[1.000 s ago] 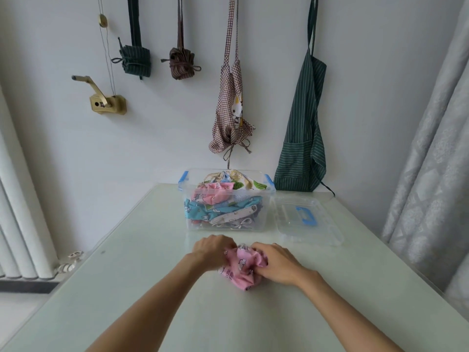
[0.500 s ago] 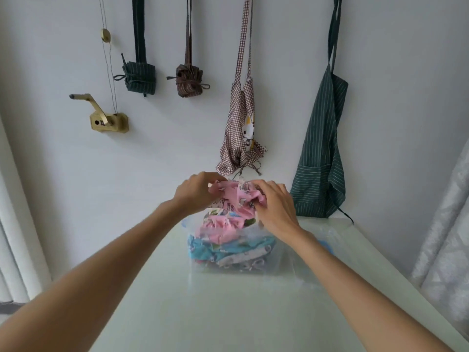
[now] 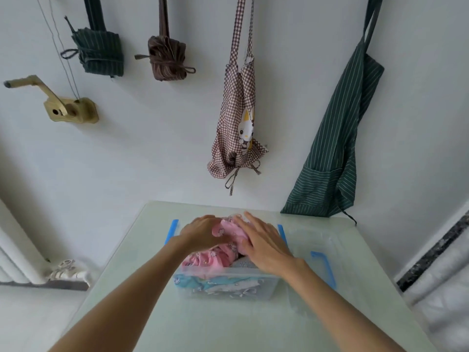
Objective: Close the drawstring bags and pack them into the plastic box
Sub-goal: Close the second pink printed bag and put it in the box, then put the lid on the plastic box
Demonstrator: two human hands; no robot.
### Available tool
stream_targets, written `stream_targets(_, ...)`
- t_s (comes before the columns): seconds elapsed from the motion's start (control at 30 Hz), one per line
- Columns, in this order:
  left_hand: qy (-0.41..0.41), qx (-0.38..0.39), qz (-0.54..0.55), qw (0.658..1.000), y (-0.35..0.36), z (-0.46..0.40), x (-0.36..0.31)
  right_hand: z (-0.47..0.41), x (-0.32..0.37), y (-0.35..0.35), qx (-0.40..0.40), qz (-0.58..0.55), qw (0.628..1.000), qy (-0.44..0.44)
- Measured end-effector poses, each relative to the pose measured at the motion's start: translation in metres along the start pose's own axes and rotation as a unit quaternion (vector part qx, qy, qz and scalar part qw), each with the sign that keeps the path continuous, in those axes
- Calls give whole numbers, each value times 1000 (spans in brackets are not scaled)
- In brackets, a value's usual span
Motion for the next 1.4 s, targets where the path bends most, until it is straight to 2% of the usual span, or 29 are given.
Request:
stream_targets(0.13, -24, 29, -21, 999, 2, -23, 2, -21, -17, 19, 46, 51, 998, 6)
stream_targets(0.3, -58, 64, -46, 995, 18, -37, 12, -41, -23, 37, 99, 42, 994, 32)
stream_targets(0.47, -74, 52, -88, 992, 24, -39, 8, -52, -23, 29, 93, 40, 994, 51)
stream_targets(0.53, -69, 44, -102, 991, 20, -35, 2, -44, -23, 26, 117, 12, 992, 45)
stream_targets(0.6, -57, 8, -92, 994, 6, -26, -10, -31, -24, 16, 122, -19, 992, 39)
stream_targets(0.67, -36, -73, -45, 996, -16, -9, -30, -11, -31, -9, 58, -51, 997, 29)
stream_targets(0.73, -20, -170, 24, 985, -33, 13, -51, 17, -43, -37, -49, -79, 996, 3)
stream_targets(0.77, -17, -189, 65, 980, -37, 25, -62, 34, -54, -46, -89, -81, 993, 3)
stream_targets(0.8, -12, -176, 99, 979, -33, 32, -73, 51, -69, -53, -126, -77, 989, 17)
stream_targets(0.87, 0, -74, 137, 988, 1, 36, -100, 87, -113, -48, -157, -83, 980, 93)
stream_targets(0.93, -28, 54, 171, 983, 47, 36, -120, 119, -156, -24, -119, -85, 969, 202)
stream_targets(0.97, -66, 87, 213, 971, 66, 34, -127, 133, -175, -8, -78, -77, 962, 252)
stream_targets(1.0, -118, 87, 275, 950, 80, 32, -133, 146, -190, 9, -34, -63, 957, 280)
stream_targets(1.07, -207, 22, 402, 892, 88, 27, -132, 154, -195, 35, 13, -44, 963, 267)
stream_targets(1.1, -230, -16, 439, 868, 89, 27, -134, 156, -192, 44, 1, -33, 971, 235)
stream_targets(1.17, -237, -37, 480, 844, 95, 25, -139, 161, -181, 62, -30, -52, 982, 179)
stream_targets(1.23, -217, 19, 506, 835, 110, 26, -152, 167, -172, 75, -32, -63, 987, 145)
stream_targets(1.27, -222, 78, 497, 835, 123, 28, -159, 169, -169, 78, -23, -67, 987, 143)
stream_targets(1.33, -253, 174, 432, 848, 155, 29, -163, 173, -165, 75, -22, -60, 989, 130)
stream_targets(1.4, -301, 171, 424, 837, 180, 22, -154, 177, -166, 78, -26, -43, 992, 115)
Point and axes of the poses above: each hand's wrist, its own z-axis away from the middle knuckle, its own y-axis out of the palm, x = y × z, the point moved 6 cm from there along -z, towards the middle knuckle, and after that the axes turned 7 degrees about -y, right-handed, at the moved point
